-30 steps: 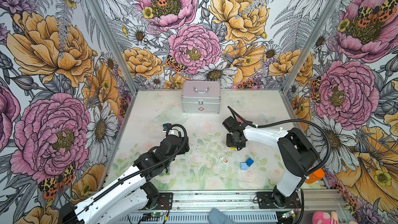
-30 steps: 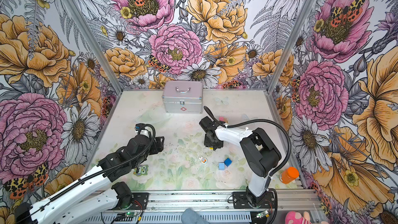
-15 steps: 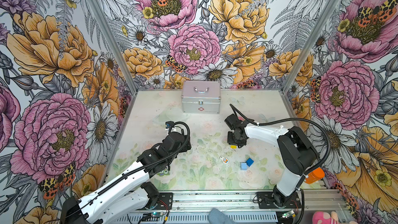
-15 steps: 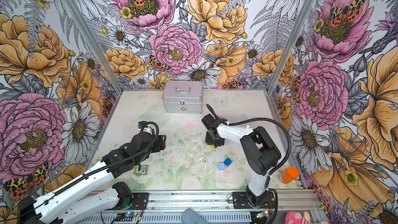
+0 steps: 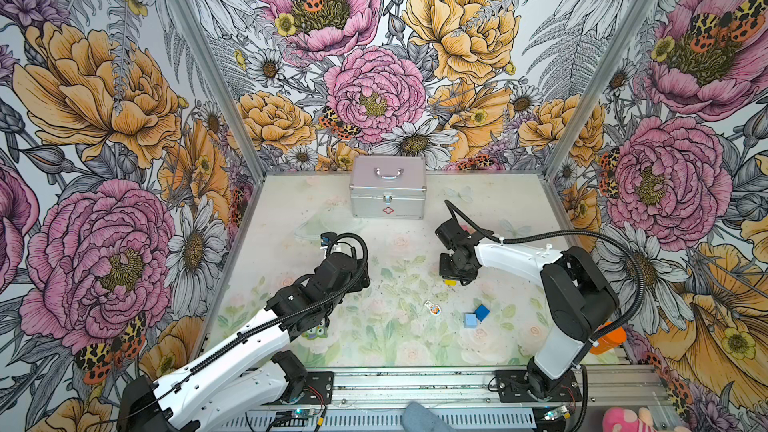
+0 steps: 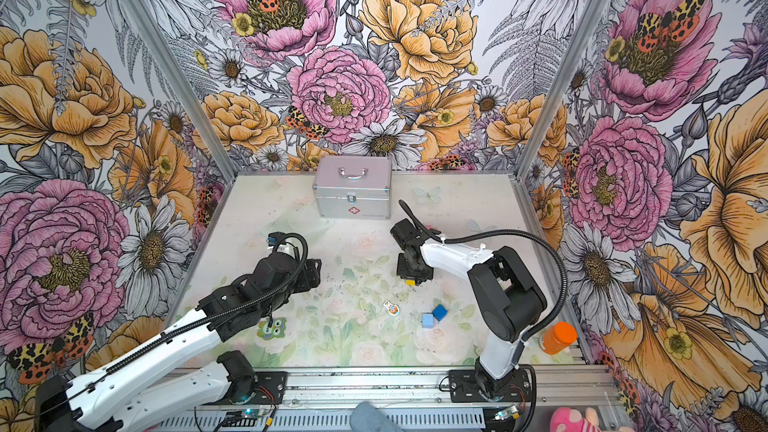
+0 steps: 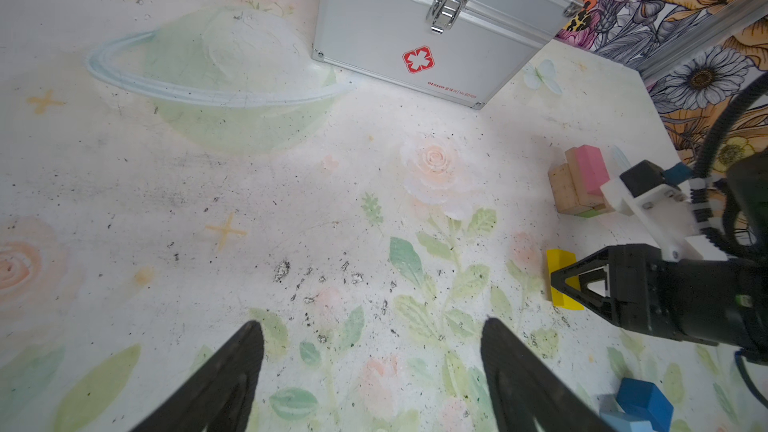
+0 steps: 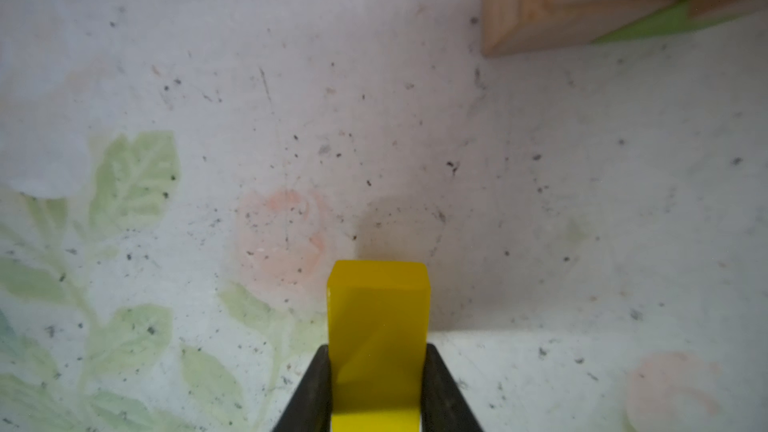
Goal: Build the wood block tower
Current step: 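Lift the yellow block with the right gripper and carry it toward the wood blocks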
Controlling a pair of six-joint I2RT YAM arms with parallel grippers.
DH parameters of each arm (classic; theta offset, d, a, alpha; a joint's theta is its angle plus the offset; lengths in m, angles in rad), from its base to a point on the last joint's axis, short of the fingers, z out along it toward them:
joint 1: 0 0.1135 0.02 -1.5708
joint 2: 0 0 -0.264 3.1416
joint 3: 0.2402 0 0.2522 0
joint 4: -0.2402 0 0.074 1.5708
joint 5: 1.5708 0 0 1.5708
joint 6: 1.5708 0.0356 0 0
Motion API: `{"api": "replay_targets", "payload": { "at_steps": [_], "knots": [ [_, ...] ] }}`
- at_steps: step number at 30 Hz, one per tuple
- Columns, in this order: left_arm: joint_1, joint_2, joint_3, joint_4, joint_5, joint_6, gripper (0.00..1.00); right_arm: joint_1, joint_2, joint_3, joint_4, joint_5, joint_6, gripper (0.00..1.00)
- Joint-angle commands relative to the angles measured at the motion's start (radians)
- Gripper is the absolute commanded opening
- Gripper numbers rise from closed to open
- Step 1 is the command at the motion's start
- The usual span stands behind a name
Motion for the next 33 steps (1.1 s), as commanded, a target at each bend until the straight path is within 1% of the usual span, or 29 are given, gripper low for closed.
{"api": "replay_targets", "payload": {
  "at_steps": [1, 6, 10, 12, 14, 16, 17, 18, 19, 27, 30, 33],
  "knots": [
    [-0.002, -0.004, 0.027, 0.013, 0.006, 0.017, 0.84, -0.027, -0.075, -0.015, 0.023, -0.017, -0.046, 0.29],
    [-0.002, -0.007, 0.026, 0.013, 0.007, 0.015, 0.84, -0.091, -0.151, -0.038, 0.021, -0.036, -0.09, 0.29],
    [-0.003, -0.001, 0.036, 0.02, 0.016, 0.027, 0.84, -0.178, -0.22, -0.05, 0.02, -0.062, -0.132, 0.29],
    [-0.002, 0.008, 0.039, 0.041, 0.043, 0.043, 0.85, -0.222, -0.24, -0.042, 0.019, -0.08, -0.16, 0.29],
    [-0.002, 0.022, 0.043, 0.081, 0.091, 0.068, 0.88, -0.262, -0.25, -0.028, 0.019, -0.093, -0.191, 0.29],
    [-0.004, 0.048, 0.054, 0.133, 0.164, 0.095, 0.96, -0.299, -0.246, -0.009, 0.019, -0.104, -0.219, 0.29],
    [-0.002, 0.061, 0.061, 0.153, 0.196, 0.104, 0.99, -0.312, -0.239, 0.001, 0.02, -0.107, -0.228, 0.29],
    [-0.002, 0.079, 0.071, 0.176, 0.251, 0.115, 0.99, -0.326, -0.23, 0.01, 0.02, -0.11, -0.239, 0.29],
    [-0.003, 0.098, 0.082, 0.196, 0.285, 0.127, 0.99, -0.341, -0.219, 0.019, 0.021, -0.116, -0.248, 0.29],
    [-0.009, 0.259, 0.22, 0.283, 0.494, 0.201, 0.99, -0.402, -0.112, 0.123, 0.025, -0.168, -0.34, 0.29],
    [-0.016, 0.324, 0.29, 0.29, 0.54, 0.223, 0.99, -0.412, -0.066, 0.161, 0.025, -0.191, -0.369, 0.29],
    [-0.022, 0.385, 0.352, 0.286, 0.554, 0.239, 0.99, -0.418, -0.027, 0.192, 0.03, -0.208, -0.392, 0.29]
  ]
}}
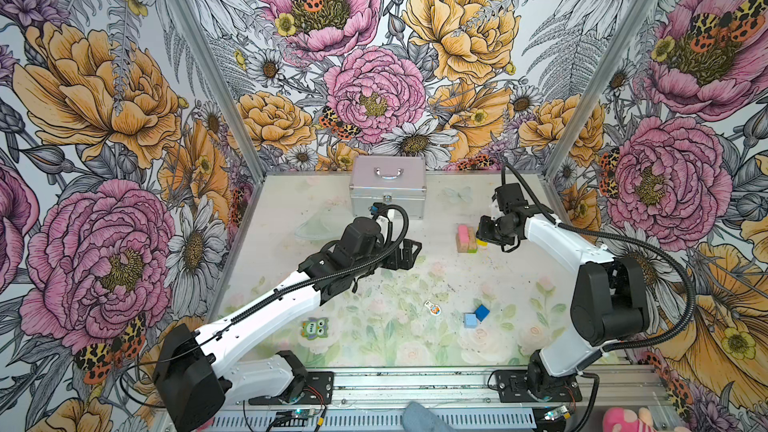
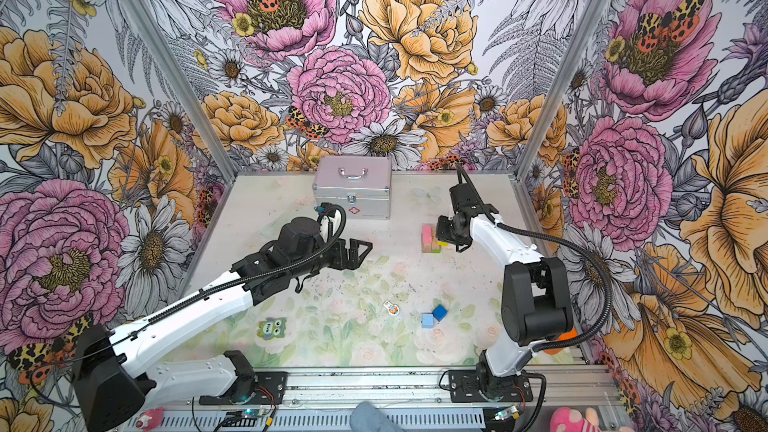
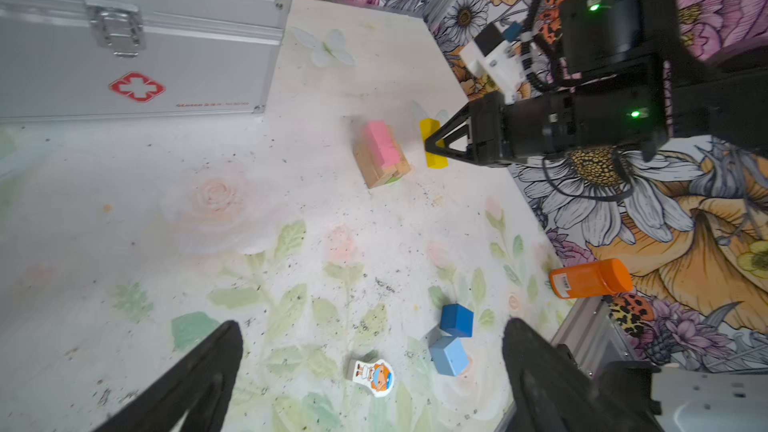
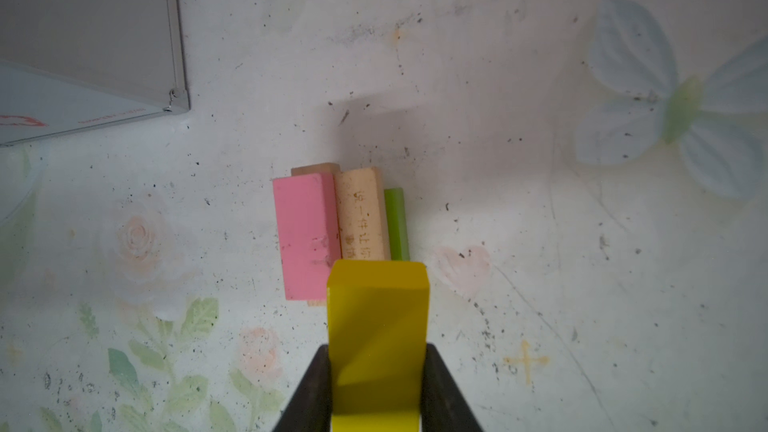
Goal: Build the wood block tower
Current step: 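Lift the yellow block with the right gripper and carry it toward the wood blocks, then lower the yellow block upright beside the pink block with the right gripper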
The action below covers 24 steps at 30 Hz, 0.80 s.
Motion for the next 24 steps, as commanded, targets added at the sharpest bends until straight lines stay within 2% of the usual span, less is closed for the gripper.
{"api": "replay_targets", "payload": {
  "at_steps": [1, 7, 24],
  "knots": [
    [-0.009, 0.05, 0.066, 0.032, 0.074, 0.051, 0.99, -0.01, 0.04, 0.052, 0.023, -0.035, -0.055, 0.29],
    [-0.009, 0.114, 0.125, 0.027, 0.092, 0.067, 0.99, -0.022, 0.092, 0.096, 0.023, -0.075, -0.099, 0.29],
    [-0.001, 0.145, 0.132, 0.034, 0.088, 0.061, 0.99, -0.071, 0.162, 0.116, 0.021, -0.153, -0.169, 0.29]
  ]
}}
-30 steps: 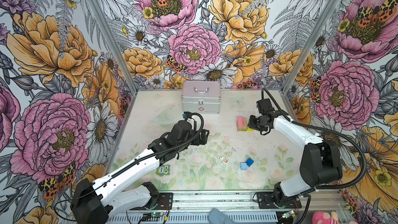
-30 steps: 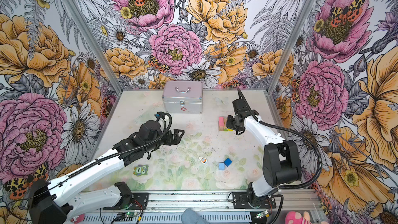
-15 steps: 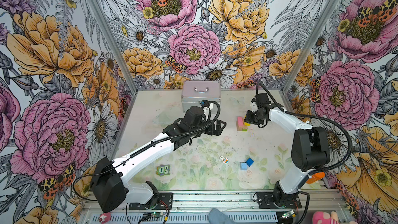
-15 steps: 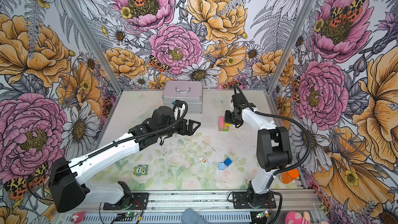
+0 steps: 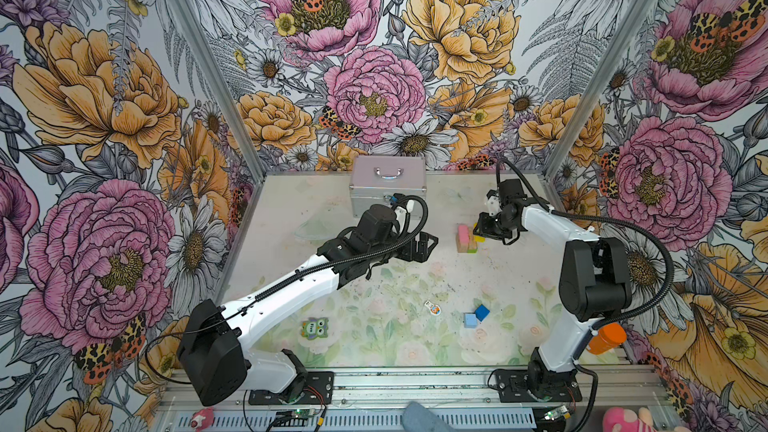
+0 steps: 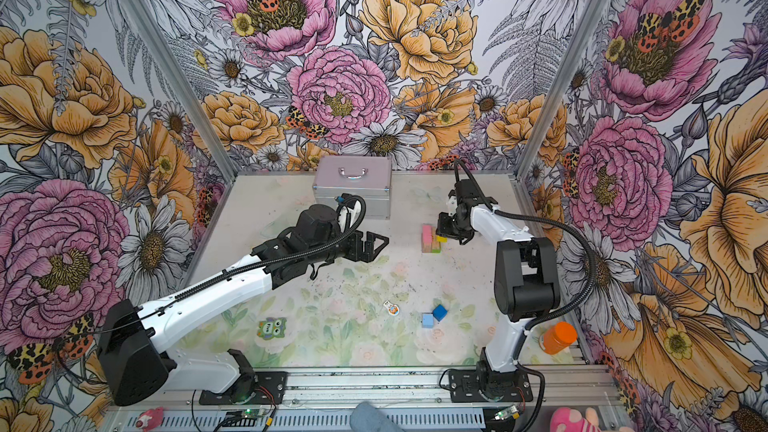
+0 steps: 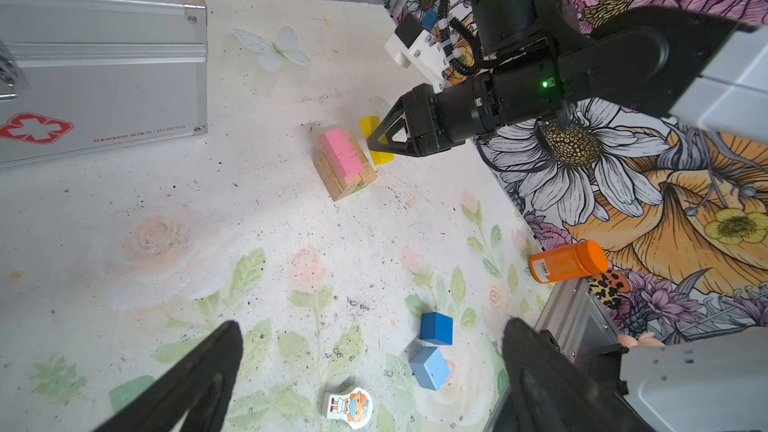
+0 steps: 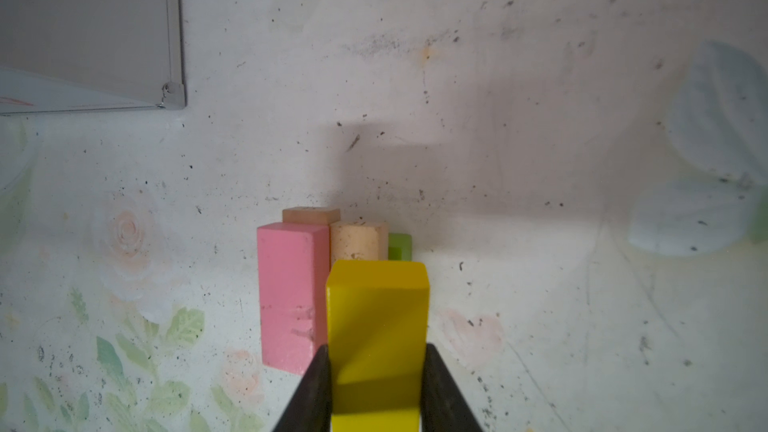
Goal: Build the wood block tower
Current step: 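Lower the yellow block upright beside the pink block with the right gripper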
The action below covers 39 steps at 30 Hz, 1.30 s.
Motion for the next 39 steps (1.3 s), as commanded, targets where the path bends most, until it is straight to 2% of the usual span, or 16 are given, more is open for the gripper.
{"api": "replay_targets", "payload": {
  "at_steps": [1, 18, 39],
  "knots": [
    [0.005, 0.012, 0.026, 0.021, 0.017, 0.012, 0.99, -0.004, 0.018, 0.033, 0.014, -0.032, -0.025, 0.3],
    [0.006, 0.029, 0.036, 0.024, 0.015, -0.001, 0.99, -0.01, 0.054, 0.05, 0.013, -0.068, -0.036, 0.3],
    [0.006, 0.035, 0.033, 0.024, 0.01, 0.0, 0.99, -0.013, 0.068, 0.053, 0.015, -0.069, -0.025, 0.37]
  ]
}}
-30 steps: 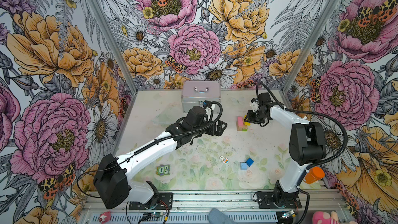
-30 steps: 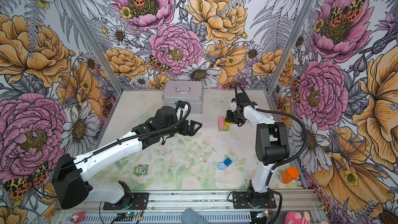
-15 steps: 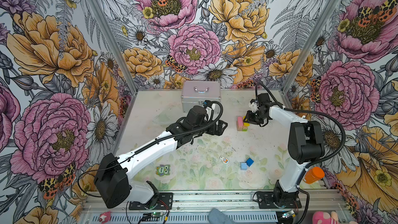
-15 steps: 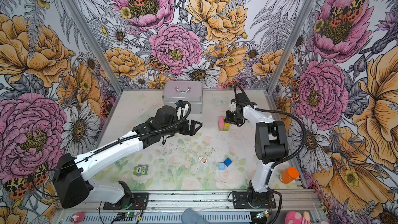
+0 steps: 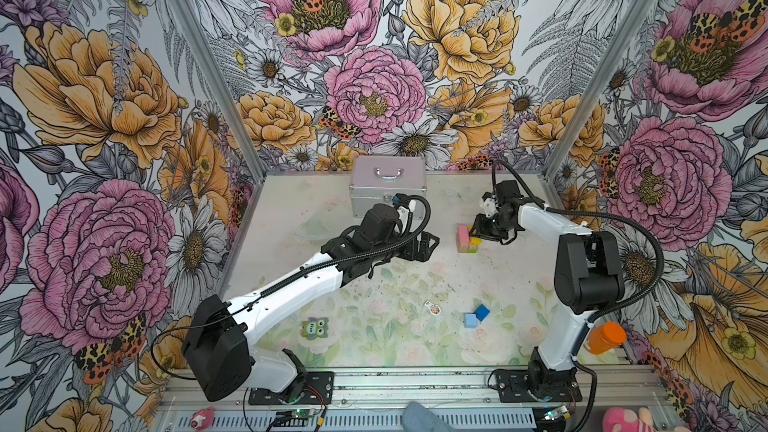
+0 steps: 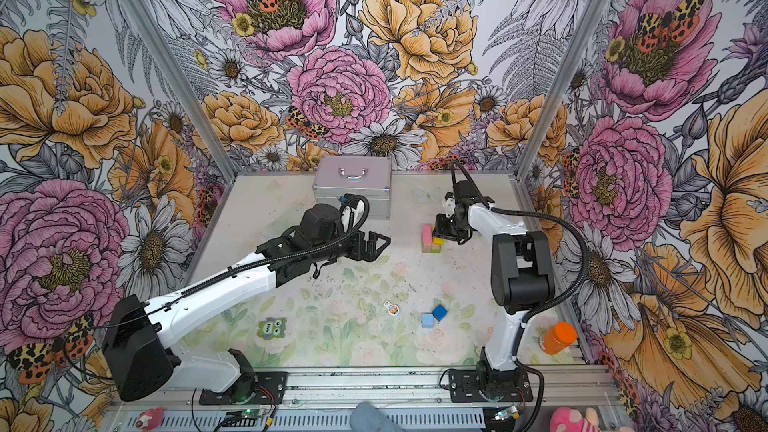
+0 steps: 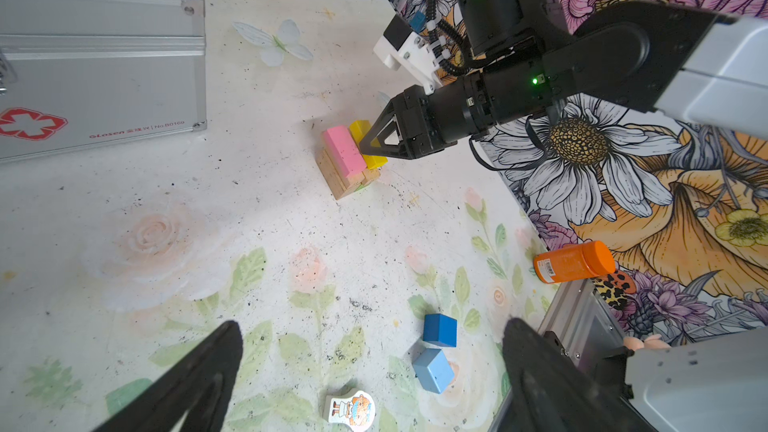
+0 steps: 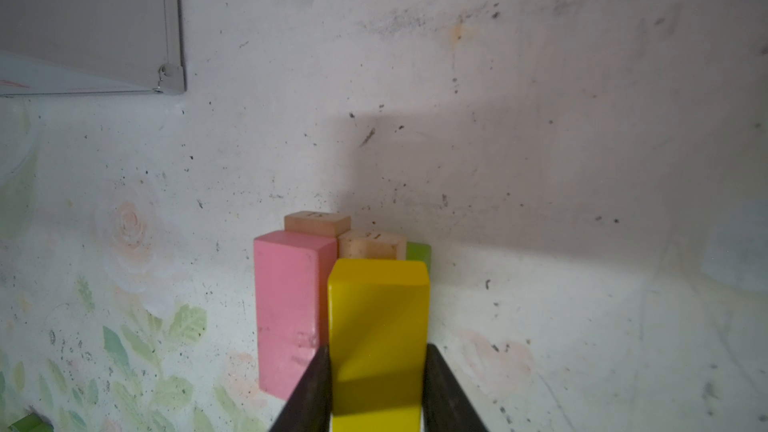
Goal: Build the wood block tower
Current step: 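Lower the yellow block upright beside the pink block with the right gripper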
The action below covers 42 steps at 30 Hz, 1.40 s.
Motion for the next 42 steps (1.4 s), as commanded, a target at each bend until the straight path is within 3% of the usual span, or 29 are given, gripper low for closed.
{"api": "replay_targets", "payload": {
  "at_steps": [1, 34, 36, 40, 42],
  "knots": [
    [0.006, 0.008, 0.021, 0.023, 0.01, 0.001, 0.99, -0.008, 0.01, 0.031, 0.014, -0.017, -0.007, 0.38],
    [0.007, -0.002, 0.019, 0.02, -0.012, -0.005, 0.99, -0.026, -0.009, 0.048, 0.014, -0.063, 0.029, 0.44],
    [0.006, -0.005, 0.02, 0.018, -0.014, -0.004, 0.99, -0.026, -0.01, 0.048, 0.014, -0.064, 0.032, 0.5],
    [0.006, -0.011, 0.021, 0.016, -0.017, -0.002, 0.99, -0.026, -0.017, 0.046, 0.013, -0.047, 0.042, 0.76],
    [0.006, -0.016, 0.019, 0.014, -0.018, -0.002, 0.99, -0.026, -0.022, 0.044, 0.012, -0.045, 0.047, 0.81]
  ]
}}
